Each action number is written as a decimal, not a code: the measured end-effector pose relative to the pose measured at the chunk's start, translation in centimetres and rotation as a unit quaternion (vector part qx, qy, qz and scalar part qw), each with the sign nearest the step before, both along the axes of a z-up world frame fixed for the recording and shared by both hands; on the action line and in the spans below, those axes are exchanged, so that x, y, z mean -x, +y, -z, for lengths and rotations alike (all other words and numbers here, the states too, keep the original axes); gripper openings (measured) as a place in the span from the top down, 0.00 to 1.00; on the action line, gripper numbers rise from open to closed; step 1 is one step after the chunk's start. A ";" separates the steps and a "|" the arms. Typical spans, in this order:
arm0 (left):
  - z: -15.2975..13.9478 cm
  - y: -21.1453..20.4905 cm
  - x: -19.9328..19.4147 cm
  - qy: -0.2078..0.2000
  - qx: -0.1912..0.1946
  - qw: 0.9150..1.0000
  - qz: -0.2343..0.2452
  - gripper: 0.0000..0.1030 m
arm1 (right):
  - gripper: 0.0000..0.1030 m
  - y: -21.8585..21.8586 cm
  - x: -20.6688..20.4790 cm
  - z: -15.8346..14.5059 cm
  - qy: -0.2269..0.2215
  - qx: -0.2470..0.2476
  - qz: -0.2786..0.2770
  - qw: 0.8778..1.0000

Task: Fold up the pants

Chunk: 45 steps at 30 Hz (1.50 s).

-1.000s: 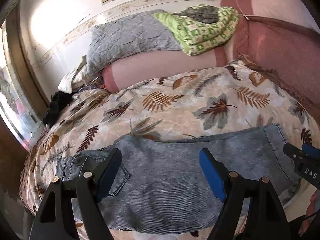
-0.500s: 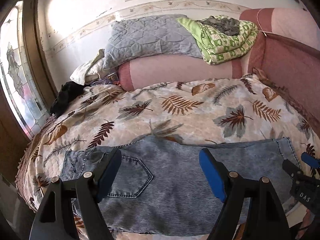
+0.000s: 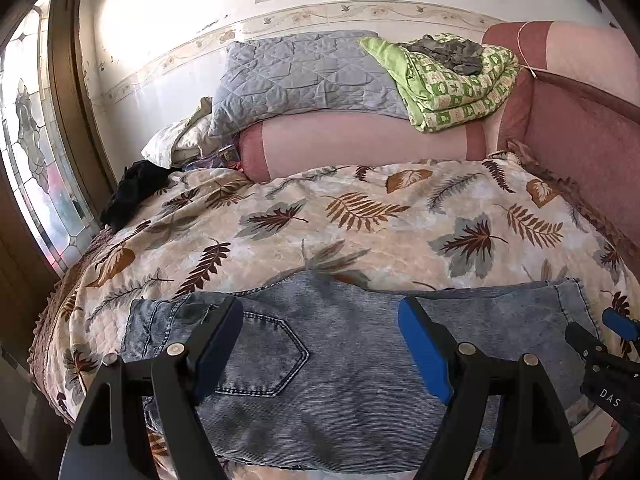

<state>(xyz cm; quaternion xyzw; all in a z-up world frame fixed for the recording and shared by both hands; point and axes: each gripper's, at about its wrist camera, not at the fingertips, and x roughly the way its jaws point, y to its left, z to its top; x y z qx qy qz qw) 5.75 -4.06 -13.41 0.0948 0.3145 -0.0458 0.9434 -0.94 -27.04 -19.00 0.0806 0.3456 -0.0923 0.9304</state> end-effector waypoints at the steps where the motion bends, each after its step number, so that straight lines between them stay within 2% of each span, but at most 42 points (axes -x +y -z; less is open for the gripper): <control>1: 0.0 -0.1 0.0 0.000 -0.001 1.000 0.000 0.22 | 0.24 -0.1 0.0 0.0 0.000 -0.001 0.000 1.000; 45: 0.8 -2.1 0.4 0.008 -0.006 1.000 0.023 0.22 | 0.24 -0.8 0.3 -0.3 -0.004 -0.014 0.010 1.000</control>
